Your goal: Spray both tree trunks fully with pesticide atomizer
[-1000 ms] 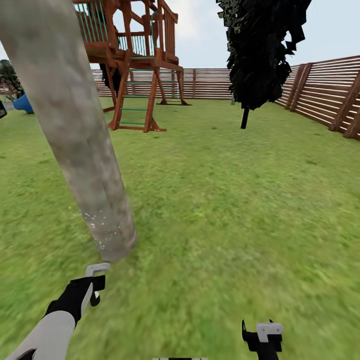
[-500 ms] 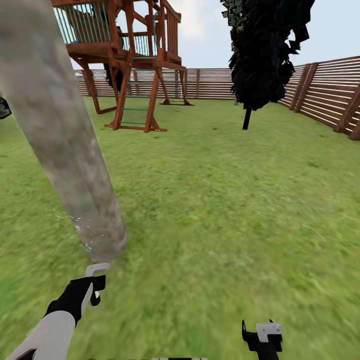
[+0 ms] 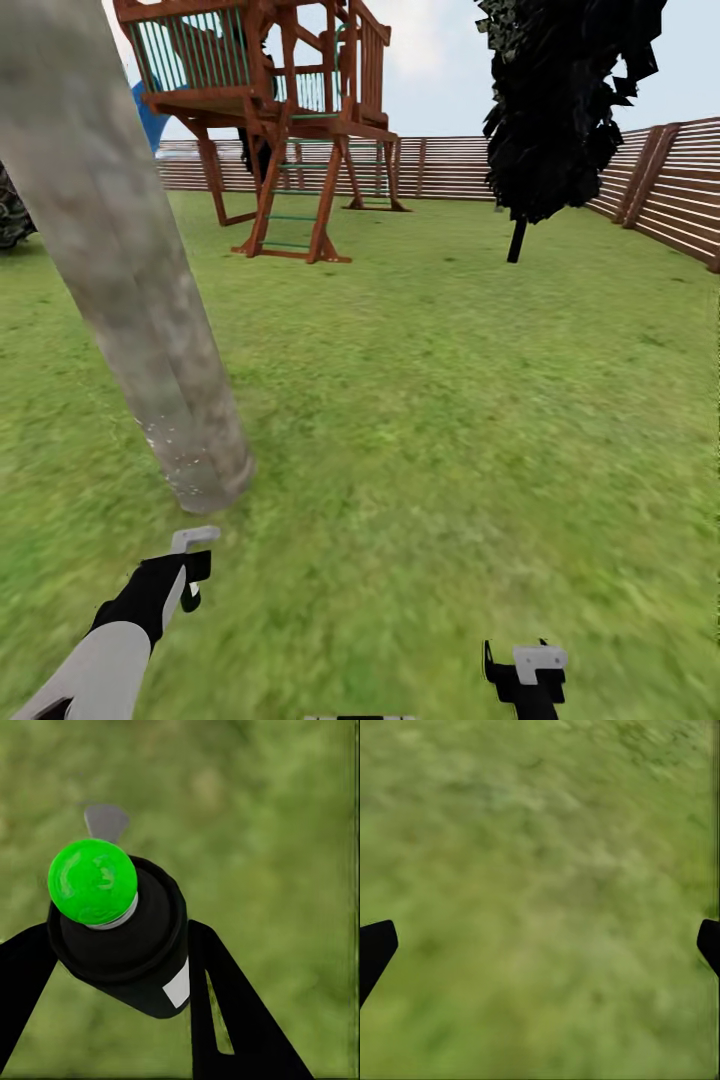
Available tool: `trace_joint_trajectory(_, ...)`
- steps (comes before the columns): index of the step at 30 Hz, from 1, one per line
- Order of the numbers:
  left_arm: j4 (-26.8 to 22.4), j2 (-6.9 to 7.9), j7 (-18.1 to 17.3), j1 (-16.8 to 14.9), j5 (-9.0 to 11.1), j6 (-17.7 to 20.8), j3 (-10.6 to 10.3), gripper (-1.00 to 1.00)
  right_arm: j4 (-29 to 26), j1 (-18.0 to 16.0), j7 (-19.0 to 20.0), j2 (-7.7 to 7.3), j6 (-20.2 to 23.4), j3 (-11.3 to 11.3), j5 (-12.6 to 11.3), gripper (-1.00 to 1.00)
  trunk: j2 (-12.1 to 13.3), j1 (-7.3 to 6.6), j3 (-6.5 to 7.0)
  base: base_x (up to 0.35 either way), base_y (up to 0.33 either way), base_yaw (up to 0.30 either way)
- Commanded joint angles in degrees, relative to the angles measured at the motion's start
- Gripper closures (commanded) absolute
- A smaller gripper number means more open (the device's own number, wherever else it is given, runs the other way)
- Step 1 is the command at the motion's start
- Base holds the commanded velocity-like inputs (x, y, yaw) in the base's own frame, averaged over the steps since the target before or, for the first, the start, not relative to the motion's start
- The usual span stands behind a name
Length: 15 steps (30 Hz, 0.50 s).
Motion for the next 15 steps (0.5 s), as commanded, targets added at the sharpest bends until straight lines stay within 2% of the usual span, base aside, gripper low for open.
trace_joint_trajectory(1, 0.0, 0.0, 0.01, 0.0, 0.0, 0.0, 0.0, 1.0, -0.03, 0.0, 0.02, 0.0, 0.01, 0.0, 0.0, -1.0, 0.0, 0.0, 0.0, 0.003, -0.273, 0.0)
trace_joint_trajectory(4, -0.05, 0.0, 0.01, 0.0, 0.0, 0.0, 0.0, 1.0, -0.05, 0.0, 0.03, 0.0, 0.03, 0.0, 0.0, -1.0, 0.0, 0.0, 0.0, 0.001, -0.273, 0.039)
trace_joint_trajectory(10, -0.11, 0.0, 0.01, 0.0, 0.0, 0.0, 0.0, 1.0, -0.05, 0.0, 0.04, 0.0, 0.03, 0.0, 0.0, -1.0, 0.0, 0.0, 0.0, 0.009, -0.273, 0.249)
trace_joint_trajectory(15, -0.04, 0.0, 0.01, 0.0, 0.0, 0.0, 0.0, 1.0, -0.05, 0.0, 0.06, 0.0, 0.01, 0.0, 0.0, -1.0, 0.0, 0.0, 0.0, 0.193, -0.216, 0.25)
